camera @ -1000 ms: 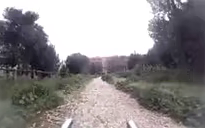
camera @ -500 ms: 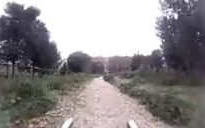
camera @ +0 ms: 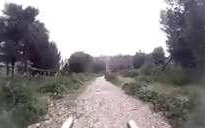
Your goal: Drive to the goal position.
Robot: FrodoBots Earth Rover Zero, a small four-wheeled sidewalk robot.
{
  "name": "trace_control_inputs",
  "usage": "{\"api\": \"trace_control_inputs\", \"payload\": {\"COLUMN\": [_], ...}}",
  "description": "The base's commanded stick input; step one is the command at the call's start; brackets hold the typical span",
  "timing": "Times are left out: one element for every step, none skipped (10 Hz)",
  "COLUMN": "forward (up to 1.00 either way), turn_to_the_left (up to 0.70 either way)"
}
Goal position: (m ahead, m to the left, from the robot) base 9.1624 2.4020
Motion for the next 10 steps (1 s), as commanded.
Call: {"api": "trace_control_inputs", "payload": {"forward": [0.7, 0.7, 0.7, 0.7, 0.7, 0.7, 0.7, 0.7, 0.7, 0.7], "turn_to_the_left": [0.0, 0.0, 0.0, 0.0, 0.0, 0.0, 0.0, 0.0, 0.0, 0.0]}}
